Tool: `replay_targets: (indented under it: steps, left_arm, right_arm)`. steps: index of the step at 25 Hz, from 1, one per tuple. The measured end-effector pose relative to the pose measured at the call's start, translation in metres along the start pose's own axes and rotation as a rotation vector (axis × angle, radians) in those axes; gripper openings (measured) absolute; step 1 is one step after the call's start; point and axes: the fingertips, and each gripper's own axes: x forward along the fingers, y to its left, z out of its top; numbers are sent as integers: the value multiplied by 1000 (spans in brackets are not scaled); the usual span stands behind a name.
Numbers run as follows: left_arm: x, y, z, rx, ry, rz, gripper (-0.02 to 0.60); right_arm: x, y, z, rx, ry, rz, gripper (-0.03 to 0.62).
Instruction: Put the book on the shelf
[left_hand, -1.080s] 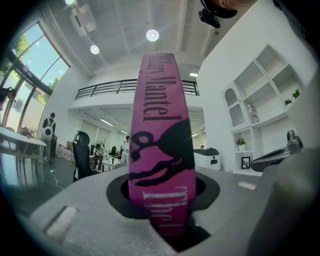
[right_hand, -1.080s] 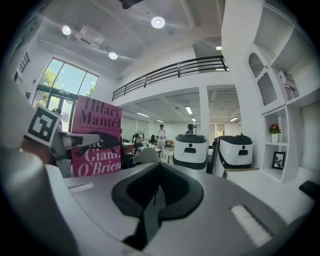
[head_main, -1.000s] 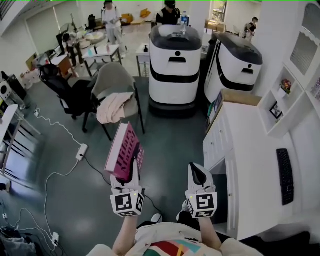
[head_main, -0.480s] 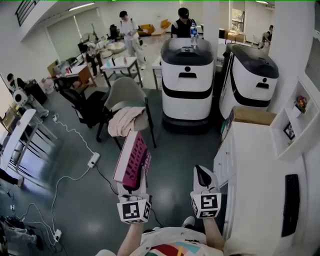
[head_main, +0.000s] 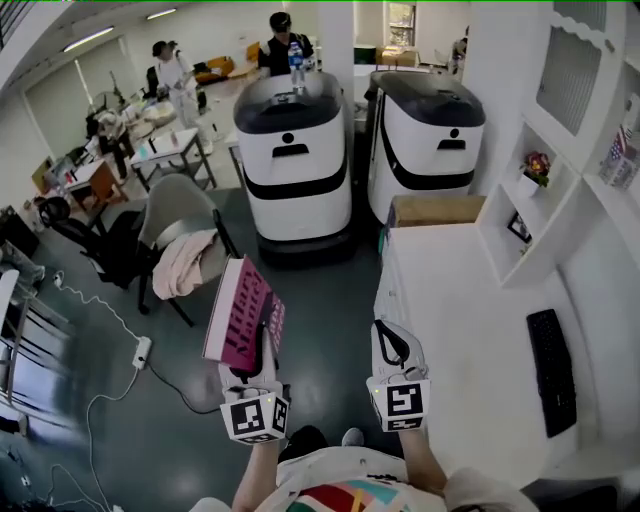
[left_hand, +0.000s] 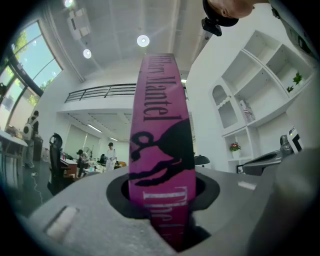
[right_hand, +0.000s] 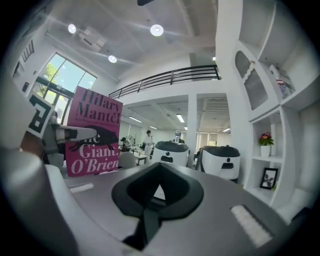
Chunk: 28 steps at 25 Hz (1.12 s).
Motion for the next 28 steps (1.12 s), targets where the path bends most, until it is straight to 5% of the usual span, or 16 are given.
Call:
replay_targets:
  steps: [11,18,28]
  left_arm:
    - [118,-213,-32,-162,5,-589,143]
    - [147,-383,-7,-203,-35,-1081,143]
    - [139,-482,-1,-266,-13,-1427,143]
  right_arm:
    - [-108,-164,-2,-66,70,-613,5]
    - [-208,-224,-7,-37,107,-1127,5]
    - [-262,-224,-6,-14,176,-1491,5]
